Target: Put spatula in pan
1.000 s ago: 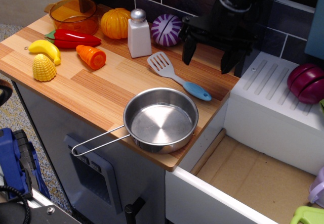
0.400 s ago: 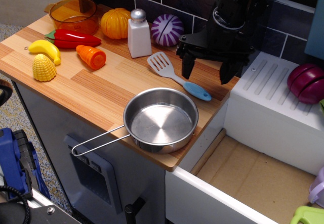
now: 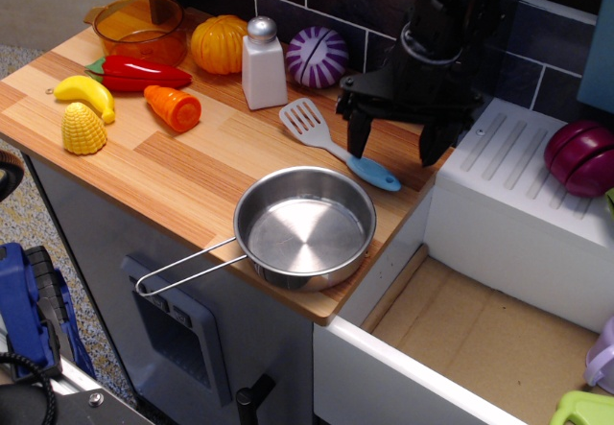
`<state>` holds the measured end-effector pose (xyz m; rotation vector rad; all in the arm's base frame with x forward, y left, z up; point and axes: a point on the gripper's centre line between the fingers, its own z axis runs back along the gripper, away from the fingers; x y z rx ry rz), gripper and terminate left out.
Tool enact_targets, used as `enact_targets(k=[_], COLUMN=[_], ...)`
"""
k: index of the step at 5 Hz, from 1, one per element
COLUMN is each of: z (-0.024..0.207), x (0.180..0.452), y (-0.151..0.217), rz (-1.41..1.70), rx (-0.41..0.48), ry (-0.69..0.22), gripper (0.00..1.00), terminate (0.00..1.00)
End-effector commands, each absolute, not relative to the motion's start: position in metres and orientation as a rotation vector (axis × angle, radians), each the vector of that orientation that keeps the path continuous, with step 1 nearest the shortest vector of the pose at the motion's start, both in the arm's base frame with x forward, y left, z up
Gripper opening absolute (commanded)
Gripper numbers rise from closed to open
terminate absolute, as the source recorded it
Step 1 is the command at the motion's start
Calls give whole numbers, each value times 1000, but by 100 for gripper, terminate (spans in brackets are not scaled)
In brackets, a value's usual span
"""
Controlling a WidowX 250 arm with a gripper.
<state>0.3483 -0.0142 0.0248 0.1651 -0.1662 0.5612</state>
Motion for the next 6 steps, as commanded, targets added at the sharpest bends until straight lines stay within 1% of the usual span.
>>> enact_targets(k=[1, 2, 3, 4, 5, 6], z=[31, 25, 14, 3, 12, 48], x=[345, 340, 345, 353, 354, 348], y=[-13, -12, -8, -6, -8, -19], rz=[616, 626, 623, 630, 631, 678], rx=[148, 133, 94, 70, 85, 150], ry=[-190, -190, -171, -172, -154, -108], gripper=[100, 100, 100, 0, 0, 0], terminate=[0, 0, 0, 0, 0, 0])
